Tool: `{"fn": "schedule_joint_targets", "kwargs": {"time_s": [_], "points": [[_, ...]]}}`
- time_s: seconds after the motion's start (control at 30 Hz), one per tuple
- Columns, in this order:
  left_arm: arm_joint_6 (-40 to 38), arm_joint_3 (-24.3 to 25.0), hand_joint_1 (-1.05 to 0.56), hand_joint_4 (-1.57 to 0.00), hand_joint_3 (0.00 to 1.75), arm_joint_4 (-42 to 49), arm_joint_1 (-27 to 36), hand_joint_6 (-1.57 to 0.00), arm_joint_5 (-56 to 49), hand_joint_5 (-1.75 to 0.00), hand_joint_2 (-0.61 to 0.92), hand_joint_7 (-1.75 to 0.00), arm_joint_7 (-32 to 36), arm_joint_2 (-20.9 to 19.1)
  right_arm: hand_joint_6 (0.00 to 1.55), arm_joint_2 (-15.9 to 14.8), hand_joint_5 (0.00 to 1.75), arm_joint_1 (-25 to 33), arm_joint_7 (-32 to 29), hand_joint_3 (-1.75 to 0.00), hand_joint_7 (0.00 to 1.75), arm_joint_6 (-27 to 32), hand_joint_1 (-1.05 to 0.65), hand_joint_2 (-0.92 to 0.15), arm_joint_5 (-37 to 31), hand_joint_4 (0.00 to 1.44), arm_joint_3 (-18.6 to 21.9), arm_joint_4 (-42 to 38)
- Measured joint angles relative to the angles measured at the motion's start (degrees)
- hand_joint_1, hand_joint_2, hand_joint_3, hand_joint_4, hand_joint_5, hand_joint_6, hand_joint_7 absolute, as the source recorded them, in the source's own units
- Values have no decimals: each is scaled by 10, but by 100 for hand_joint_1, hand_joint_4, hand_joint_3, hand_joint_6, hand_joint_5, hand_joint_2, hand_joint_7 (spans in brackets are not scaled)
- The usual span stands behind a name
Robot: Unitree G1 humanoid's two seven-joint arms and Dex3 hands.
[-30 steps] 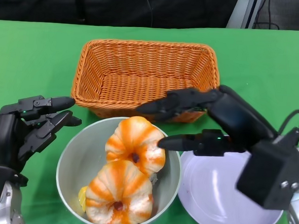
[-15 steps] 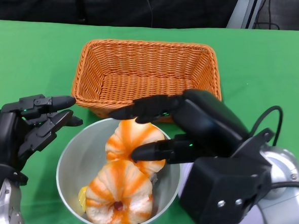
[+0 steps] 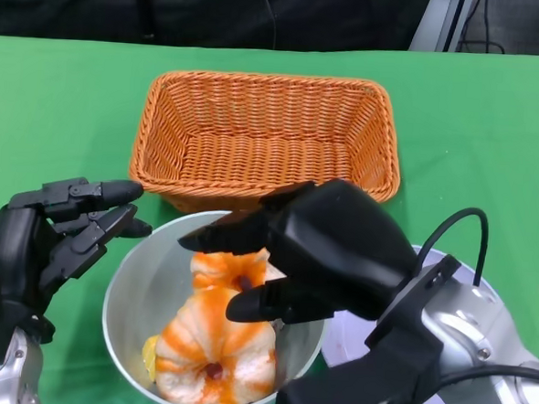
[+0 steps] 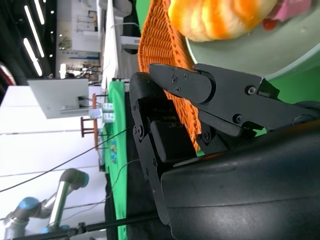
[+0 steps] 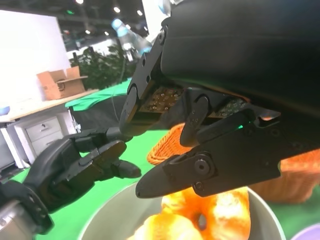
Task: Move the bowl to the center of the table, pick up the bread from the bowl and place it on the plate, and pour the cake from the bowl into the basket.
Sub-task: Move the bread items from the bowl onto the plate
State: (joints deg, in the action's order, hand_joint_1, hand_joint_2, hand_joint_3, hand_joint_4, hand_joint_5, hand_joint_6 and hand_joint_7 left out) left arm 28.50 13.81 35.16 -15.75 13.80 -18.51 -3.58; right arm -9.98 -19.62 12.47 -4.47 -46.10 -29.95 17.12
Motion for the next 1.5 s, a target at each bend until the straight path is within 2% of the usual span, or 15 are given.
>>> {"fn": "schedule_joint_targets", "kwargs": {"time_s": [0.17,0.3,0.4,0.43,0.5,0.57,0.7,0.8,0.9,1.03,1.07,1.13,1.3,1.5], "points": [[-7,-2,-46,-88,0,-8,1,-125,4,-99,84,-5,-1,-1,70,2,12,1,15,-1,0,-5,-68,-87,10,79,2,0],[-5,4,-46,-90,0,12,-4,-125,31,-93,85,-3,-44,-2,67,9,13,4,64,-1,0,23,-68,-88,54,81,7,4],[0,5,-47,-92,0,25,-7,-124,33,-90,86,-2,-45,-2,67,13,14,4,88,0,0,44,-70,-88,76,83,9,8],[0,5,-47,-93,1,26,-7,-124,33,-93,86,-2,-45,-3,66,14,14,4,94,0,0,51,-70,-88,79,84,9,12],[-5,5,-46,-88,0,26,-8,-126,30,-120,87,-2,-40,-4,65,17,13,4,109,-1,0,72,-71,-89,86,83,9,24],[-17,4,-43,-86,1,22,-7,-128,27,-134,88,-2,-28,-3,63,22,11,4,123,-1,0,92,-72,-90,88,81,8,36],[-13,2,-39,-85,0,17,-7,-125,-5,-118,90,-1,22,-3,60,31,9,4,128,-1,0,115,-73,-91,83,81,0,51],[-12,-4,-37,-85,0,17,-7,-122,-23,-114,88,0,40,-3,59,35,5,6,128,-1,0,125,-74,-92,70,76,-12,53],[-8,-2,-38,-83,0,18,-6,-121,-3,-112,87,0,1,-6,55,35,1,10,133,-3,0,129,-76,-92,59,66,-26,56],[-4,12,-36,-83,1,24,-8,-124,52,-99,89,-1,-54,0,52,32,2,10,142,-6,0,129,-78,-92,43,66,-41,58],[-4,13,-36,-84,0,25,-8,-124,54,-90,90,-1,-56,1,52,31,3,10,143,-7,0,129,-79,-92,40,68,-42,58],[2,16,-34,-87,1,34,-9,-125,55,-85,91,-1,-61,1,53,29,3,10,149,-8,1,129,-81,-92,35,70,-44,58],[60,18,-38,-92,10,76,-17,-124,50,-82,92,-1,-72,3,58,25,5,10,165,-8,2,129,-84,-92,22,74,-51,58],[90,16,-36,-96,8,79,-20,-126,27,-75,92,-1,-44,10,58,16,6,13,169,-4,1,124,-89,-92,-9,77,-67,58]]}}
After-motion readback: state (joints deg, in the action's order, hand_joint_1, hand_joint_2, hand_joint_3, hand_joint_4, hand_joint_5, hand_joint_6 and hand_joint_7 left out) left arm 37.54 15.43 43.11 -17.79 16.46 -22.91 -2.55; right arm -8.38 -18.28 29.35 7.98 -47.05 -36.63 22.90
